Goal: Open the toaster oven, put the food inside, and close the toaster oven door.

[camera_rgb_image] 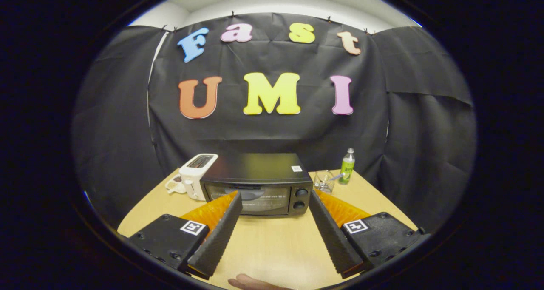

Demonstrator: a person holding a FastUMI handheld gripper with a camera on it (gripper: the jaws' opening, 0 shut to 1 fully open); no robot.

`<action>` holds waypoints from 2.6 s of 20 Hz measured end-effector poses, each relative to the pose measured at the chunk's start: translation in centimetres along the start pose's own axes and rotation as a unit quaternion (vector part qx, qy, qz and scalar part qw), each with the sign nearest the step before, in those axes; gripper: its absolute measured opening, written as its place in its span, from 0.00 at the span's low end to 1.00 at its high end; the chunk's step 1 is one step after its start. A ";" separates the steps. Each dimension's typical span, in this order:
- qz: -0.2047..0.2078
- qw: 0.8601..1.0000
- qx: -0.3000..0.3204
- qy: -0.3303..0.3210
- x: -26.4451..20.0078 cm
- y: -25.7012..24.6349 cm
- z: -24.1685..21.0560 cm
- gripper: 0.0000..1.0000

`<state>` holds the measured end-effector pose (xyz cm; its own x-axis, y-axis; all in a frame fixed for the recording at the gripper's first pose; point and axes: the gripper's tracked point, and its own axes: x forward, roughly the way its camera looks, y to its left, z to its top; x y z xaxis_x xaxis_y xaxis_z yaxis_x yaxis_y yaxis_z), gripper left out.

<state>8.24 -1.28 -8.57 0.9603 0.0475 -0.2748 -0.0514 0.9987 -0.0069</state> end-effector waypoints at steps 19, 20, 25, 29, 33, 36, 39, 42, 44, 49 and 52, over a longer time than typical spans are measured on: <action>0.229 0.915 0.023 0.331 -0.2 10.7 -14.6 0.89; 0.244 0.908 0.022 0.340 -0.5 11.6 -15.1 0.88; 0.299 0.868 0.023 0.394 -1.9 15.1 -17.8 0.83; 0.311 0.860 0.036 0.404 -1.7 16.7 -17.8 0.81; 0.307 0.852 0.043 0.422 -1.4 16.9 -18.6 0.73; 0.306 0.852 0.053 0.421 -1.3 16.5 -18.5 0.70; 0.273 0.873 0.046 0.401 0.4 15.3 -18.5 0.70; 0.199 0.922 0.040 0.330 4.9 12.5 -16.1 0.70; 0.172 0.943 0.038 0.284 7.2 10.8 -13.7 0.70; 0.116 0.973 0.042 0.195 12.3 8.1 -8.3 0.70; 0.086 0.988 0.030 0.123 15.1 7.1 -5.1 0.70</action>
<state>20.98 6.42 -17.71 0.8428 0.2174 -0.4924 -0.1848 0.9761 0.1147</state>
